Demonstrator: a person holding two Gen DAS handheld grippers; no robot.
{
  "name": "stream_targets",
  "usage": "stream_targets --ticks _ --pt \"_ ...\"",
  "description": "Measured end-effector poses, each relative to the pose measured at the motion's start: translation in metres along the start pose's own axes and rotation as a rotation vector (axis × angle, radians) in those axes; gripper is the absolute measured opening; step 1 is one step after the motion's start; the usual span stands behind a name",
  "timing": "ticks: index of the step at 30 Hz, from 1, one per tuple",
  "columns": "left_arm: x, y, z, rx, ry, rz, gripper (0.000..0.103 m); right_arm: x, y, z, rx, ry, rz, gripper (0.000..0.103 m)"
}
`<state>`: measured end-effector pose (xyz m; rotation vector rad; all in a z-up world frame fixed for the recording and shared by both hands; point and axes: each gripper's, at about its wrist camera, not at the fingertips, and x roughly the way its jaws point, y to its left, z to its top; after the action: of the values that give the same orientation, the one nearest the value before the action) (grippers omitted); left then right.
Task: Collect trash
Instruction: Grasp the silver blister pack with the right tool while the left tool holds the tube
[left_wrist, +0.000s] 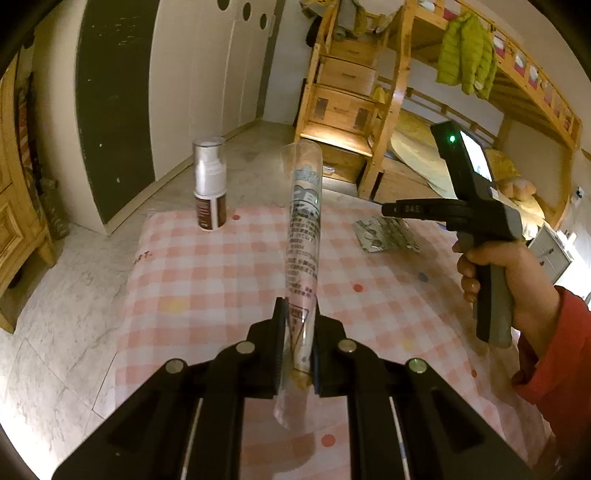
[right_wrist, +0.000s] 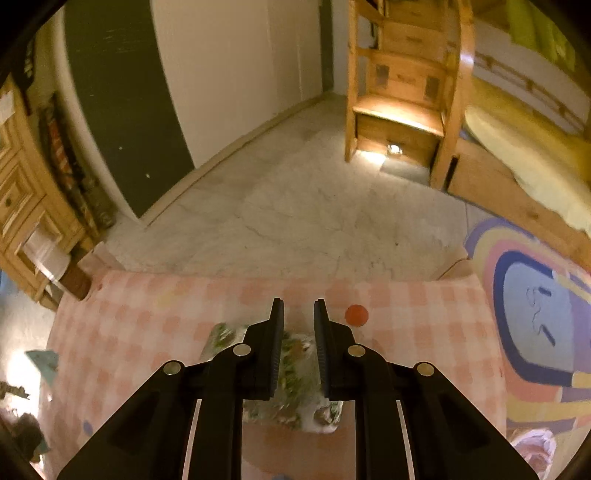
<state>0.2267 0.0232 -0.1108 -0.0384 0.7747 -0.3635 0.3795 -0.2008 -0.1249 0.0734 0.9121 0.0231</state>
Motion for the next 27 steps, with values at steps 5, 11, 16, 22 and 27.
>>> stream_targets --ticks 5,11,16,22,27 --pt "-0.001 0.004 -0.003 -0.020 0.020 0.024 0.010 -0.008 -0.006 -0.020 0.024 0.063 0.048 0.018" --pt "-0.007 0.005 -0.012 -0.035 0.039 0.039 0.010 -0.048 0.002 -0.065 -0.011 0.088 0.128 0.019" --pt "-0.010 0.015 -0.017 -0.061 0.046 0.044 0.010 -0.076 0.019 -0.074 -0.112 -0.016 0.163 0.069" --pt "-0.012 0.019 -0.018 -0.068 0.041 0.053 0.010 -0.055 0.057 -0.075 -0.292 0.035 0.087 0.077" --pt "-0.011 0.020 -0.018 -0.066 0.046 0.062 0.010 -0.044 0.068 -0.081 -0.347 0.055 0.059 0.055"
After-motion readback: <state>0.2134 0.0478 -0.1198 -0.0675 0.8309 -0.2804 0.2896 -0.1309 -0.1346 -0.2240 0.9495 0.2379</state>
